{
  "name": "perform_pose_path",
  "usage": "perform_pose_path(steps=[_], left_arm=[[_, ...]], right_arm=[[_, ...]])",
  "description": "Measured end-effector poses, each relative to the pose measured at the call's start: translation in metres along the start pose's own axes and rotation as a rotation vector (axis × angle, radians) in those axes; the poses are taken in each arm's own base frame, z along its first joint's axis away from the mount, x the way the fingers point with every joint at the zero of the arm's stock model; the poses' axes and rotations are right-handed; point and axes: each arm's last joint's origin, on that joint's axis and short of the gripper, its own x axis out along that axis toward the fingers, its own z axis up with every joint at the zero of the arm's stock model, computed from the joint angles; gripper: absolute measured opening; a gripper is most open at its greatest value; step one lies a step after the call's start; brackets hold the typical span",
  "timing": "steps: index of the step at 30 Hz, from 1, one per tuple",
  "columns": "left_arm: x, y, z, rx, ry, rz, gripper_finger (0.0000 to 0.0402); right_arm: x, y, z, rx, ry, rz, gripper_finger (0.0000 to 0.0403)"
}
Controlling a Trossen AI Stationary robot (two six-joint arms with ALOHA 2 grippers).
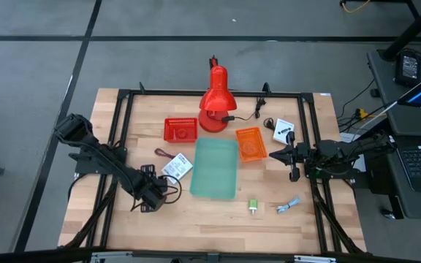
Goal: Pick and place items into bin
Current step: Put the pink charger adapter into the red basket
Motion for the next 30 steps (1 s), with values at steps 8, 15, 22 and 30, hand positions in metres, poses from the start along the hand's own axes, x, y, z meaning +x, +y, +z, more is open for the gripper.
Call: perform_pose_path(steps=[8,15,22,30], left_arm=[[0.0,0.0,0.0,0.005,0.015,-0.015,0.0306],[-0.004,0.0,0.0,0.003,0.005,-0.024,0.0306],[-0.016,0.001,0.004,0.027,-0.055,-0.036,0.0306],[-0.014,0.004,0.004,0.019,-0.047,-0.022,0.0306]], right_arm=[[0.0,0.0,0.0,0.0,0.0,0.0,0.0],[0.0,0.0,0.0,0.0,0.0,0.0,0.0],[0.0,0.0,0.0,0.001,0.0,0.0,0.0],[0.0,0.0,0.0,0.001,0.0,0.0,0.0]])
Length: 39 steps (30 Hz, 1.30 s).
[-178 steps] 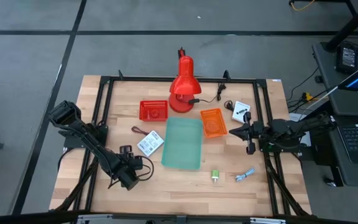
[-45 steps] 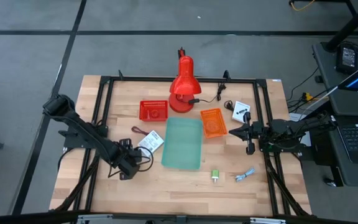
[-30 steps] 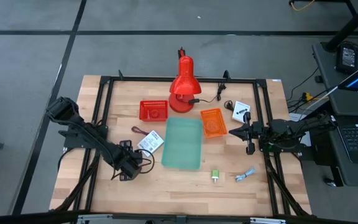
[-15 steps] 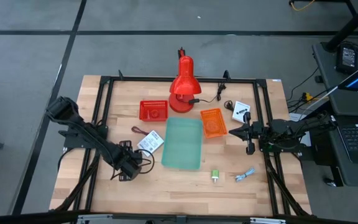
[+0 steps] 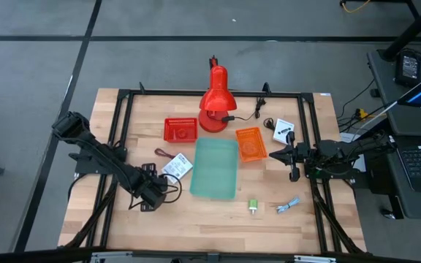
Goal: Pick and place items into bin
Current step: Put the pink charger adapter into the red basket
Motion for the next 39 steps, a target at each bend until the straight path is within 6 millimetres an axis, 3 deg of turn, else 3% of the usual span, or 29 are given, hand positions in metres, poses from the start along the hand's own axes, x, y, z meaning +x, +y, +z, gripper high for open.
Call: perform_pose_path(steps=[26,39], left_arm=[[0.002,0.004,0.007,-0.009,-0.018,-0.014,0.0306],[0.012,-0.003,0.004,0.044,0.032,-0.003,0.0306]], right_arm=[[0.0,0.0,0.0,-0.004,0.0,0.0,0.0],[0.0,0.0,0.0,-0.003,0.001,0.0,0.0]])
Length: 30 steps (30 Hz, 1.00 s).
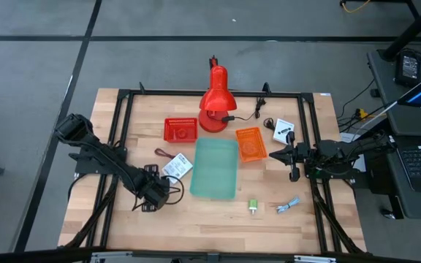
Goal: Pick and place items into bin
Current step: Put the pink charger adapter into the red basket
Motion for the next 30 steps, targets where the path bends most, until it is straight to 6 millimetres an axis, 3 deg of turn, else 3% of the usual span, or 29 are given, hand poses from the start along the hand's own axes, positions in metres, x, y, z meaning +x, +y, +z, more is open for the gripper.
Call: perform_pose_path(steps=[21,30], left_arm=[[0.0,0.001,0.0,-0.002,-0.009,0.025,0.0306],[0.015,0.002,-0.008,-0.03,0.079,0.004,0.0288]], right_arm=[[0.0,0.0,0.0,0.002,0.001,0.0,0.0],[0.0,0.0,0.0,0.002,0.001,0.0,0.0]])
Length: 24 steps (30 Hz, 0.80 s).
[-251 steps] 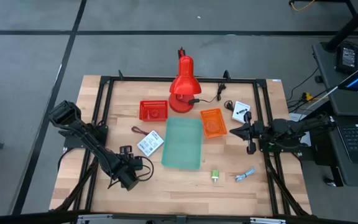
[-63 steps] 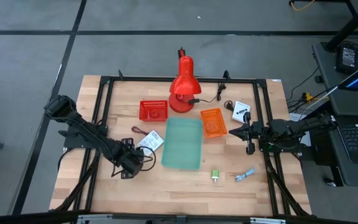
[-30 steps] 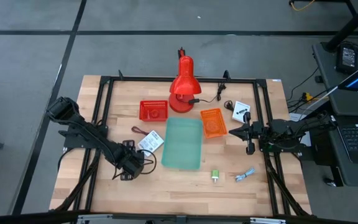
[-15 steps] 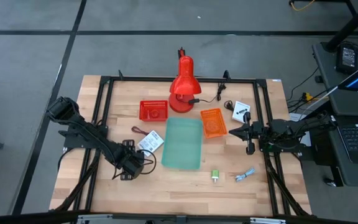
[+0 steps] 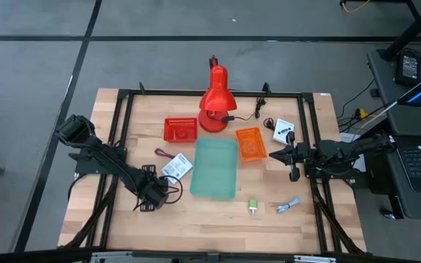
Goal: Pick and place items into bin
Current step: Put the pink charger adapter into the red basket
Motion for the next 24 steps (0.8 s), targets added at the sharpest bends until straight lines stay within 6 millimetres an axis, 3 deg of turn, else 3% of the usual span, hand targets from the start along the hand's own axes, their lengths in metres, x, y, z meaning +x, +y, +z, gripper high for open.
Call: perform_pose_path(steps=[24], left_arm=[[-0.0066,0.0,0.0012,0.043,-0.025,-0.014,0.0249]], right_arm=[[0.0,0.0,0.0,0.004,0.0,0.0,0.0]])
